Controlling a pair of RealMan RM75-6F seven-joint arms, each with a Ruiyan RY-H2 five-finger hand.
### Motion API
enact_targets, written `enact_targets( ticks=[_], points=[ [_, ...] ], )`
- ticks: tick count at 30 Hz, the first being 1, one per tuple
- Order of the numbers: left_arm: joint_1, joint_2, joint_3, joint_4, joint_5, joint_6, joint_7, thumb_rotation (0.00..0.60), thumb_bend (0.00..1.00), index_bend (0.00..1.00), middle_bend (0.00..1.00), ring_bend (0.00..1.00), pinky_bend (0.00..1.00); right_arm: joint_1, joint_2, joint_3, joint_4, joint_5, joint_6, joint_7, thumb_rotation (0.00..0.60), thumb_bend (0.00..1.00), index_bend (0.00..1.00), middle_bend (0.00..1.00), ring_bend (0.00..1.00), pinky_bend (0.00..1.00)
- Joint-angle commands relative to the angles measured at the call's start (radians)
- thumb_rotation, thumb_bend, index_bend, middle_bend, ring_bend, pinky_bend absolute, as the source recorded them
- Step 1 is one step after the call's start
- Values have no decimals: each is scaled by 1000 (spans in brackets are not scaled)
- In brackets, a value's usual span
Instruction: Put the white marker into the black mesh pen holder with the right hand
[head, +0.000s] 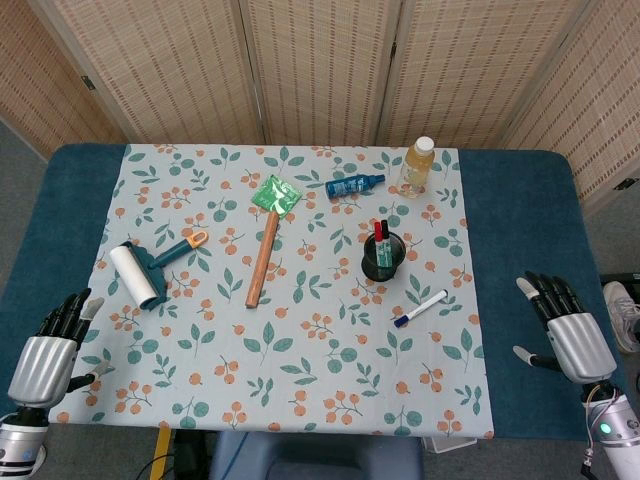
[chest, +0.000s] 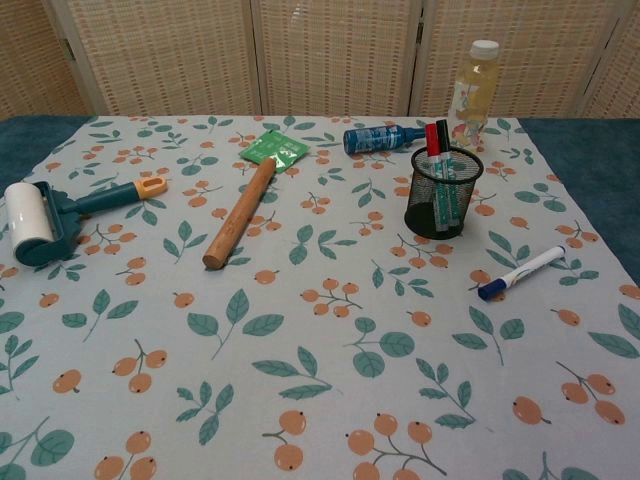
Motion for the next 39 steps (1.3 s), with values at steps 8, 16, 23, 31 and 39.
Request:
enact_targets(
  ticks=[8,16,23,31,39],
  points=[
    [-8,-4,-2,6,3,-9,-7,600,206,0,0,0,205,6,0,4,1,14,-19,15,600,84,0,0,0,0],
    [-4,6,-9,6,-7,-3,-31,600,206,0,0,0,205,92,49,15,-64,0,-134,12,600,186,160,0,0,0],
    [7,11,-13,-2,-3,23,-24,600,206,0,0,0,205,237,96,45,-185,2,-338,-163,600,253,323,7,0,0],
    [7,11,-20,2,-16,18,-31,600,206,0,0,0,205,362,59,60,-208,39,-529,-364,600,263,331,8,0,0],
    [10,15,-18,-4,-8,27,-35,600,206,0,0,0,205,395,-50,47,-93,80,-584,-383,600,263,360,15,0,0]
  ],
)
